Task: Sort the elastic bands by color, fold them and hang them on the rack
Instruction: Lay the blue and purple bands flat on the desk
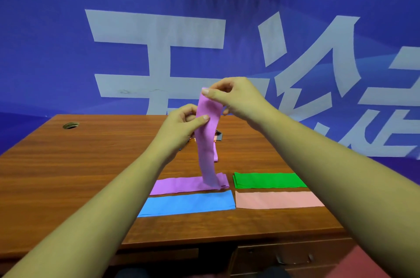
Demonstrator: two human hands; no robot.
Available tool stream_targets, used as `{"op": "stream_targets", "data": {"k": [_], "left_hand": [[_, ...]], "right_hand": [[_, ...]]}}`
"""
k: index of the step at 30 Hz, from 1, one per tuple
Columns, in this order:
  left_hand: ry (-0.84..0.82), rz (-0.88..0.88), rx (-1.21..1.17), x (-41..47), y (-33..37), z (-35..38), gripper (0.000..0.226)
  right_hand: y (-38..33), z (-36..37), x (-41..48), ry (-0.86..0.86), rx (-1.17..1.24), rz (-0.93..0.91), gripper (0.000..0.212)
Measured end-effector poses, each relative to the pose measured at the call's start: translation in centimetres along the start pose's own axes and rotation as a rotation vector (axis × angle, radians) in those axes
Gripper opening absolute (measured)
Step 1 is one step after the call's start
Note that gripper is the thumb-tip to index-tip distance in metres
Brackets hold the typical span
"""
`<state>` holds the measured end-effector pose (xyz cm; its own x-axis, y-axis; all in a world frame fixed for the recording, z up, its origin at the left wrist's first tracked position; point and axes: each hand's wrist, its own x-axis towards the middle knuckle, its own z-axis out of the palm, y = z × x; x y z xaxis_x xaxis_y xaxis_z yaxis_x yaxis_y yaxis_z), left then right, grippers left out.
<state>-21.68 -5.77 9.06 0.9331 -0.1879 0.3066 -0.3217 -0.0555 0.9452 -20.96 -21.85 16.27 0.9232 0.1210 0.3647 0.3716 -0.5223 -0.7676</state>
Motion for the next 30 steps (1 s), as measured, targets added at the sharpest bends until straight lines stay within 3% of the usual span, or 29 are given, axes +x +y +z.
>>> {"op": "stream_targets", "data": {"k": [5, 9, 17, 25, 30], "left_hand": [[-0.138, -0.089, -0.019, -0.4, -1.1, 0.2, 0.024], [-0.313, -0.241, 0.069, -2.2, -3.4, -0.9, 0.020], [-0.330, -0.459, 0.072, -5.5, -8.3, -6.1, 0.019], [0.057, -0.538, -0.013, -6.7, -11.5, -12.0, 0.005], [0.233, -0.646, 0.055, -7.0, -13.7, -14.1, 0.023]], "right_hand": [[0.1, -0.7, 0.2, 0.054, -0.017, 0.017, 0.017], [0.4, -1.9, 0.5, 0.175, 0.103, 0.109, 0.017], [5.3, -1.1, 0.6, 0.303, 0.232, 0.300, 0.024], [10.7, 2.5, -1.1, 0.252, 0.306, 0.513, 0.022], [13.9, 6.0, -3.0, 0.158, 0.286, 0.663, 0.023]]}}
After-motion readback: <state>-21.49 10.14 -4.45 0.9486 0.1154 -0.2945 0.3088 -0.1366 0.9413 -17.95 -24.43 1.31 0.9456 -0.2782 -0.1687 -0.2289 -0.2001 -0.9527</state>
